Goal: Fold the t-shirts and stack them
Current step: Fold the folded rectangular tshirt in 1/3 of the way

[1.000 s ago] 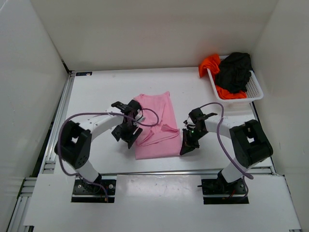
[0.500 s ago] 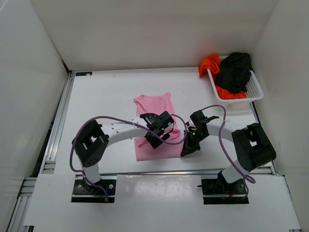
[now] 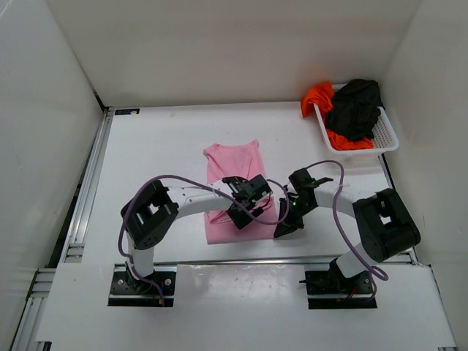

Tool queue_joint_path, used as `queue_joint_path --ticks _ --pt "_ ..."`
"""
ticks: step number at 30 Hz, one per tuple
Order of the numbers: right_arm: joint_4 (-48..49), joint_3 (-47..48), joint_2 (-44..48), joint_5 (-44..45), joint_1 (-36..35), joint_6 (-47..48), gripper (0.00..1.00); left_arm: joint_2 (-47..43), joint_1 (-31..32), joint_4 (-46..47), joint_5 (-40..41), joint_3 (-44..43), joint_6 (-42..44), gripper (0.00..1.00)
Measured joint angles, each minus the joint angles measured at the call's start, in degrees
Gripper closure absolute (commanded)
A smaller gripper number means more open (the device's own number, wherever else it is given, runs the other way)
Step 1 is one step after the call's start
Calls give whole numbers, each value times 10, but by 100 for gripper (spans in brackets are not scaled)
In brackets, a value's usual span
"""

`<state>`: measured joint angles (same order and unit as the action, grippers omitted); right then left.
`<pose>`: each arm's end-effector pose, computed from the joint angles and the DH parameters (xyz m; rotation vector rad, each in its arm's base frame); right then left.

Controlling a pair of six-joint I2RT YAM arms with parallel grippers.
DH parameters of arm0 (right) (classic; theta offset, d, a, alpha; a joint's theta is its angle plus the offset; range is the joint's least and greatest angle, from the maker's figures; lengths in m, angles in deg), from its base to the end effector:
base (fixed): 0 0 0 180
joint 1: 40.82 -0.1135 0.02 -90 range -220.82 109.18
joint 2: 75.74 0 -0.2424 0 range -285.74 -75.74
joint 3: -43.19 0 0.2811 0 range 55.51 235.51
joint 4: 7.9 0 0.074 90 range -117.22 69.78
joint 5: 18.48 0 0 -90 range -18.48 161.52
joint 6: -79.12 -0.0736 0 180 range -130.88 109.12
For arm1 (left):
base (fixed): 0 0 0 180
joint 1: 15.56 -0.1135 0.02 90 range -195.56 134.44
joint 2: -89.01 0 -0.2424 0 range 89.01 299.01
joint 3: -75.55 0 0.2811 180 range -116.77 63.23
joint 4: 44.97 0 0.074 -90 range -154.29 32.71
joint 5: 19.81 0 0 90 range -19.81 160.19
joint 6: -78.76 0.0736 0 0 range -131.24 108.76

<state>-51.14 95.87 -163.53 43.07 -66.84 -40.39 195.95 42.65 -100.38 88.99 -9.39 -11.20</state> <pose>0.2260 0.1493 0.0582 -0.0137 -2.9798 -0.8098 0.2217 -0.3127 0.0999 1.3092 2.4541 0.2532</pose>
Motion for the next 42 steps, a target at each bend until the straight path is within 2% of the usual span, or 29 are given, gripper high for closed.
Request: queue_joint_path --ticks 2,5,7,10,12,14,18,26,32,39,42 --pt "0 0 0 0 0 0 100 5 2 -1 -9 -7 0 1" --pt "0 0 0 0 0 0 100 7 3 -3 -18 -15 0 10" --pt "0 0 0 0 0 -1 100 7 3 -3 -17 -18 0 19" --pt "2 -1 1 0 0 -1 100 12 2 -4 -16 -20 1 22" --pt "3 -2 3 0 0 -1 100 22 2 -3 -16 -21 0 32" --pt "7 -3 8 0 0 -1 100 30 3 -4 -14 -21 -1 36" --pt "10 -9 15 0 0 -1 100 36 2 -5 -7 -26 0 40" --pt "14 -22 19 0 0 -3 100 46 -27 -6 18 -53 0 39" --pt "15 -27 19 0 0 -3 100 46 -53 -6 33 -63 0 32" --pt "15 -27 19 0 0 -3 100 56 -92 -10 39 -116 0 29" --pt "15 -27 19 0 0 -3 100 64 -114 -9 46 -143 1 23"
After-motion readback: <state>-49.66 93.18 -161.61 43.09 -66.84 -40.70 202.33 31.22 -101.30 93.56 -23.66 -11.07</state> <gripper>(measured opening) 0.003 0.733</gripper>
